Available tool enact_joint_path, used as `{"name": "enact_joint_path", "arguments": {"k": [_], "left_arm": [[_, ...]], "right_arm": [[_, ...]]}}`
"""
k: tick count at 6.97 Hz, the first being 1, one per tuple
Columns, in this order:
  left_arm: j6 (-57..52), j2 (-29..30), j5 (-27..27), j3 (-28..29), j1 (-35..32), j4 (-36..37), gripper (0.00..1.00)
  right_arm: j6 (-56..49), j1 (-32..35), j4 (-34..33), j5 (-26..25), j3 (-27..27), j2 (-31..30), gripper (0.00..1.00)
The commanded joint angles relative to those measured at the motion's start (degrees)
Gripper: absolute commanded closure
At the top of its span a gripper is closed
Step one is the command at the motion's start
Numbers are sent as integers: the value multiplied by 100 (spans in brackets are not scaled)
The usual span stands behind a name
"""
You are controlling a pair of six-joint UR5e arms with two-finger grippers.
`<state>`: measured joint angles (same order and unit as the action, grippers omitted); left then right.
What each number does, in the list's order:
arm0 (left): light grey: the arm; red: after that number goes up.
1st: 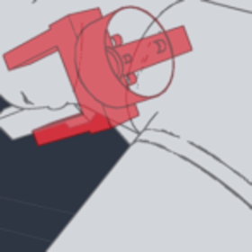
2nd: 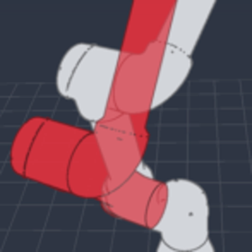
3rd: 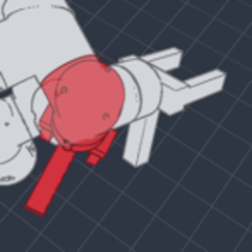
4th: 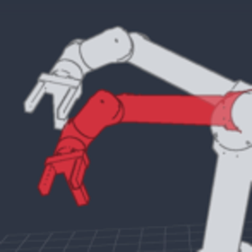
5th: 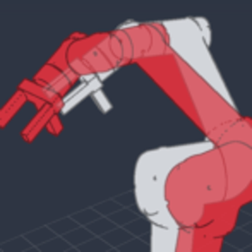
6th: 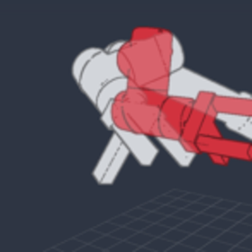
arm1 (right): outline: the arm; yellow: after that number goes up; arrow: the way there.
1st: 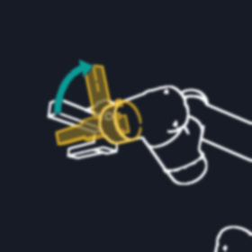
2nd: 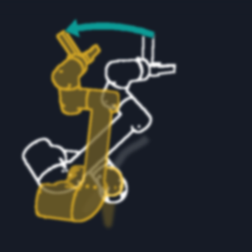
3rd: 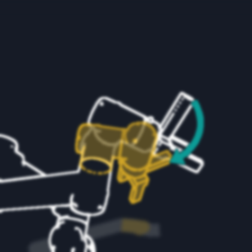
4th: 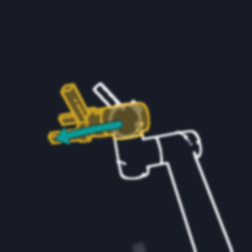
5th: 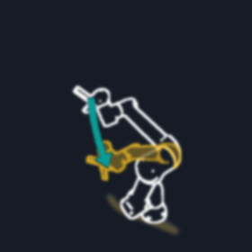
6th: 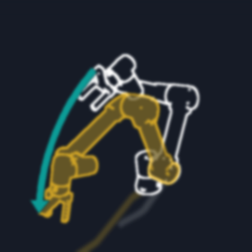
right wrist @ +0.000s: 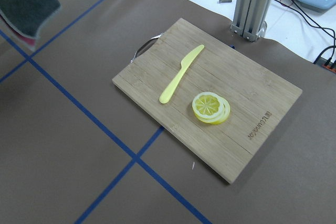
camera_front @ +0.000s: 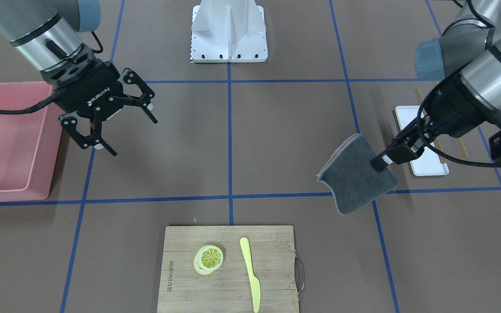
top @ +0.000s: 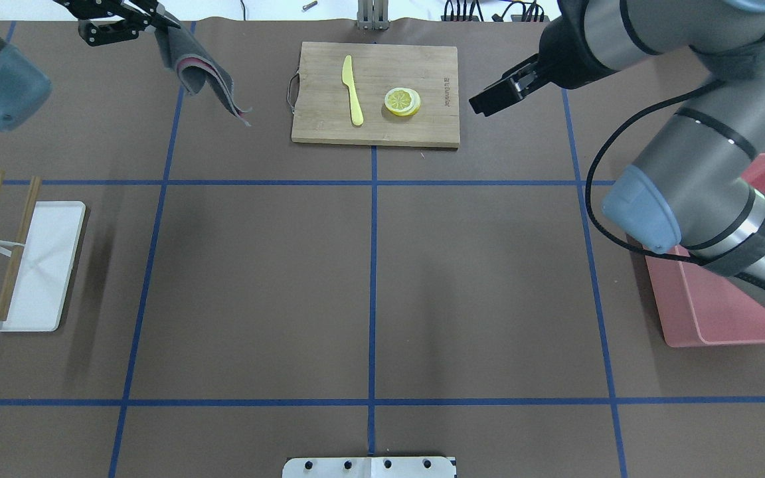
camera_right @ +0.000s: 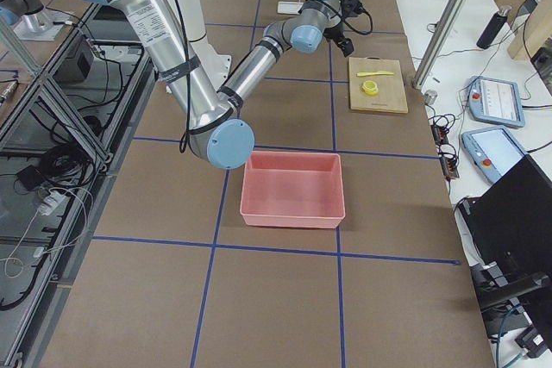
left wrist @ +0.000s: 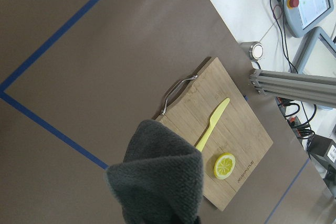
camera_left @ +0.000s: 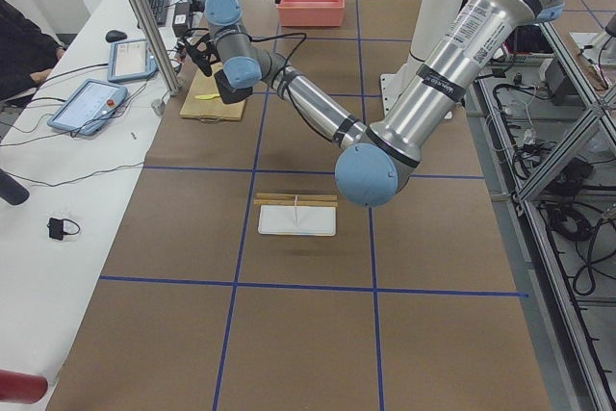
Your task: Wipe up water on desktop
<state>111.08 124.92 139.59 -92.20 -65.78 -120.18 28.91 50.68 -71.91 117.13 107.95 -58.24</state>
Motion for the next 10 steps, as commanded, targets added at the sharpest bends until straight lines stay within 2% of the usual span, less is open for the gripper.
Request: {"name": "enact_joint_path", "arguments": {"k": [1, 3, 4, 5, 7, 9, 10], "left_arm": [[753, 408, -125, -26, 283, 117, 100], [1064, 1004, -536, -140, 923, 895, 100], [1082, 1382, -939, -132, 1318, 1474, 100], [1100, 1464, -1273, -123, 1635, 1567, 100], [1266, 1587, -1286, -132, 1656, 1577, 100], [1415, 1640, -1250, -149, 1656, 1577, 100], [1416, 1640, -1250, -176, 1656, 1577, 100]], "right_arm": [[554, -793, 449, -1047, 147, 32, 0], [475, -989, 450, -1200, 156, 128, 0], [414, -1164, 450, -1584, 165, 137, 0], [326, -1409, 450, -2075, 165, 137, 0], [317, -1447, 441, -2106, 156, 120, 1], [308, -1465, 441, -2106, 148, 93, 10], [317, -1473, 450, -2097, 139, 93, 17]]}}
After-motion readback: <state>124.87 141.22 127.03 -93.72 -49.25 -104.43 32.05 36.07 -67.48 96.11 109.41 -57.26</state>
